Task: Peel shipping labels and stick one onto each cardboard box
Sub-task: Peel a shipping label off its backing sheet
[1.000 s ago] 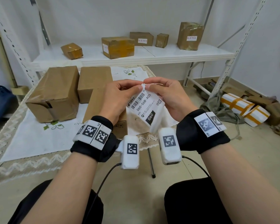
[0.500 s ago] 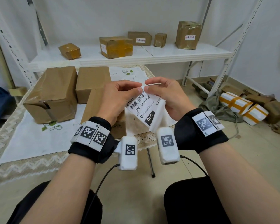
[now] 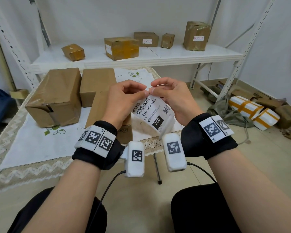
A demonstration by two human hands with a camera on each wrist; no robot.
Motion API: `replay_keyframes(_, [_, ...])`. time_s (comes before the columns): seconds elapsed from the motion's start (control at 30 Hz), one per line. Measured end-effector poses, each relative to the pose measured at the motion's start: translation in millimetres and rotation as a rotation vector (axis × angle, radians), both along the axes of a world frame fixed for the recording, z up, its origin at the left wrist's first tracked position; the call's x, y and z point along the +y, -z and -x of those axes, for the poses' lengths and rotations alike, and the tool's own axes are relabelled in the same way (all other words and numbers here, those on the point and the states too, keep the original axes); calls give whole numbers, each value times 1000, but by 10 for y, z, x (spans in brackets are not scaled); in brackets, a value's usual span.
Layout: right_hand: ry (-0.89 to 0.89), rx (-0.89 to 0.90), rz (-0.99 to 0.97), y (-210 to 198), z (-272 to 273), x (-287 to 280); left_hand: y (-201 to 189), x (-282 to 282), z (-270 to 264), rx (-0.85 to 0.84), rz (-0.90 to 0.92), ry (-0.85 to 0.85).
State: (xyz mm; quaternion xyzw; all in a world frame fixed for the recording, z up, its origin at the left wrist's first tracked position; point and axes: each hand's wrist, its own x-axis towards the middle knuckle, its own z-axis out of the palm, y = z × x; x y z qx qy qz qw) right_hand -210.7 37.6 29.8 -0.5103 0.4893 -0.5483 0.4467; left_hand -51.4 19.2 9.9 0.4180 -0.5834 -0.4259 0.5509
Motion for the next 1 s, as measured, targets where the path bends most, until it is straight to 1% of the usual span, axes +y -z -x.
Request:
replay_keyframes(0.3, [20, -2, 3, 7, -22, -12, -18, 26, -27, -76, 71, -75])
replay_keyframes(0.53, [41, 31, 17, 24, -25, -35, -47, 80, -25, -242, 197, -128])
replay_keyframes(0.7, [33, 29, 26, 26, -32, -35, -64, 102, -16, -260, 225, -150])
replay_keyframes(0.83, [28, 40, 36, 32, -36, -36, -69, 96, -9, -237, 215, -163])
replay_keyframes(1.0, [22, 40, 51, 29, -32, -19, -70, 113, -9, -269, 232, -178])
